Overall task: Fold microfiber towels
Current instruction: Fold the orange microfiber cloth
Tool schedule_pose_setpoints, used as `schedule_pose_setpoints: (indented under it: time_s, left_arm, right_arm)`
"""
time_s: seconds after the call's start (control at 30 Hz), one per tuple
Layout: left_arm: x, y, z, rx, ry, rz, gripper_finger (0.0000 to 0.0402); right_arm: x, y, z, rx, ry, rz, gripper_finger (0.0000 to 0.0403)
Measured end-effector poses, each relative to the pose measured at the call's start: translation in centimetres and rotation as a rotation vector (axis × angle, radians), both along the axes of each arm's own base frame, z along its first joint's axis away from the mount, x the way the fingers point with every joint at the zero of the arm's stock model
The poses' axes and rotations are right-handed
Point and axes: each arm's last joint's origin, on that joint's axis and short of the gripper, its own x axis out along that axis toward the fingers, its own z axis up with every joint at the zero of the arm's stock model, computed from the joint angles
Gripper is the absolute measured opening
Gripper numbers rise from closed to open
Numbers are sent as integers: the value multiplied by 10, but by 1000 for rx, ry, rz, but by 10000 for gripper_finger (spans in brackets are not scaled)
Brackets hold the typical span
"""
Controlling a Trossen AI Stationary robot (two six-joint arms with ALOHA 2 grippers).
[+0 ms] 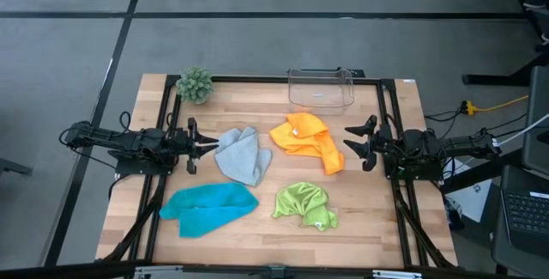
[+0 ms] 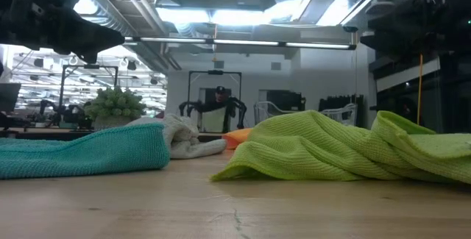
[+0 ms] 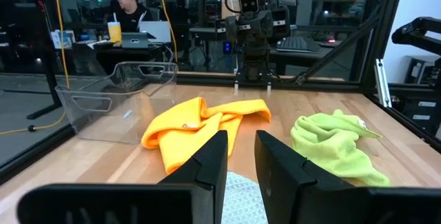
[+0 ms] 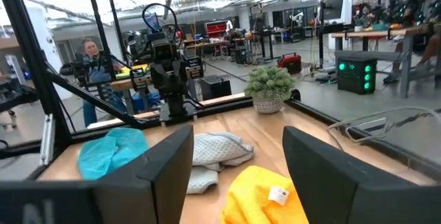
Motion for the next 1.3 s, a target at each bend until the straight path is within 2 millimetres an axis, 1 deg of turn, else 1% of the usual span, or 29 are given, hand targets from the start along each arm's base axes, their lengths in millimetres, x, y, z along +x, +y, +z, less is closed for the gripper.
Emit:
schedule_pose_setpoints:
  time_s: [0.13, 0.3, 0.43, 0.5, 0.57, 0.6, 0.67, 0.77, 0.93, 1.03, 1.1, 1.2, 1.3]
  left_arm:
    - [0, 0, 0, 4, 1, 9, 66]
    - [-1, 4, 0, 47, 6, 134, 66]
    - [-2, 6, 2, 84, -1, 208, 66]
    - [-2, 6, 12, 64, -97, 220, 66]
    - [-4, 5, 24, -24, -237, 182, 66]
    - [-4, 5, 29, -52, -275, 146, 66]
    - [-4, 3, 37, -54, -290, 85, 66]
    - [-2, 2, 46, -47, -280, 55, 66]
    - [14, -1, 57, -91, -190, 47, 66]
    - [31, -3, 63, -99, -107, 47, 66]
    - [45, -5, 67, -93, -51, 49, 66]
    - [67, -9, 71, -95, 23, 52, 66]
    - [90, -12, 77, -85, 80, 55, 66]
  right_arm:
    - [0, 0, -1, 0, 10, 2, 226]
    - [0, 0, -4, 54, 28, 9, 226]
    - [0, 0, -2, 101, 1, 17, 226]
    - [-1, 0, 8, 44, -4, 24, 226]
    - [-2, 1, 26, -9, -34, 39, 226]
    - [-3, 1, 34, -30, -45, 38, 226]
    - [-3, 1, 50, -70, -28, 32, 226]
    - [1, 1, 67, -78, 69, 34, 226]
    - [20, 3, 81, 12, 296, 39, 226]
    - [37, 5, 83, 61, 406, 30, 226]
    - [49, 6, 79, 87, 480, 22, 226]
    - [64, 8, 71, 81, 580, 14, 226]
    - [77, 9, 56, 79, 684, 17, 226]
